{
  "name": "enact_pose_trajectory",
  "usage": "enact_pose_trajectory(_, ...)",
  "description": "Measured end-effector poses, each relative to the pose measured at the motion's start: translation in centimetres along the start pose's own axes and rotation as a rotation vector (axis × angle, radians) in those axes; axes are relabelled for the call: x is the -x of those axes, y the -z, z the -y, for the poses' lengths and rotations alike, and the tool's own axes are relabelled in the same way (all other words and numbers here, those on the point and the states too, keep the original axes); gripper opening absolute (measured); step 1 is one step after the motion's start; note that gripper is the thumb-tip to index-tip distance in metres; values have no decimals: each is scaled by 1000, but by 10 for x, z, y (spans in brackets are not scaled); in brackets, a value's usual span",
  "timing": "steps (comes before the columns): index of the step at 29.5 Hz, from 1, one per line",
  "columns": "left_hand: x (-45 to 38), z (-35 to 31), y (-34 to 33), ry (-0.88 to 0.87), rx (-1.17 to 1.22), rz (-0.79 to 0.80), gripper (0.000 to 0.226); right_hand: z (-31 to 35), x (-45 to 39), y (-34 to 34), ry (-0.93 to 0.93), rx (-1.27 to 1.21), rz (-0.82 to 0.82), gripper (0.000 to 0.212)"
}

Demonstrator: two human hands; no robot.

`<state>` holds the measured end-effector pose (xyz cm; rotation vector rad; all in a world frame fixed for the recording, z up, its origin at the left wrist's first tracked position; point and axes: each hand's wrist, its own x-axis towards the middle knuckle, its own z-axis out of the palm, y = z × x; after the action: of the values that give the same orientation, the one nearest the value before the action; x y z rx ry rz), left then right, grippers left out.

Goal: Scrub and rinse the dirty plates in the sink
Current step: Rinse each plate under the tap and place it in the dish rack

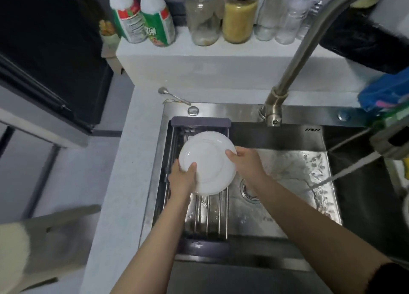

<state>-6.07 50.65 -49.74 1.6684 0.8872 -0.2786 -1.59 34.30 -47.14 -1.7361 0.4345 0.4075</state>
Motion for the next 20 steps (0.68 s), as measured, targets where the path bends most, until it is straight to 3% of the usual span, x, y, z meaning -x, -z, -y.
enact_pose_trajectory(4,-9,3,-6,124,-66,-26,73,-10,-14,-13,22,152,-43,27)
enact_pose_trajectory(16,-29,27,-16,225,84,13,78,-38,-42,-30,36,392,-66,42)
enact_pose_trajectory(20,-18,18,-21,205,56,-10,72,-31,-35,-27,49,413,-63,35)
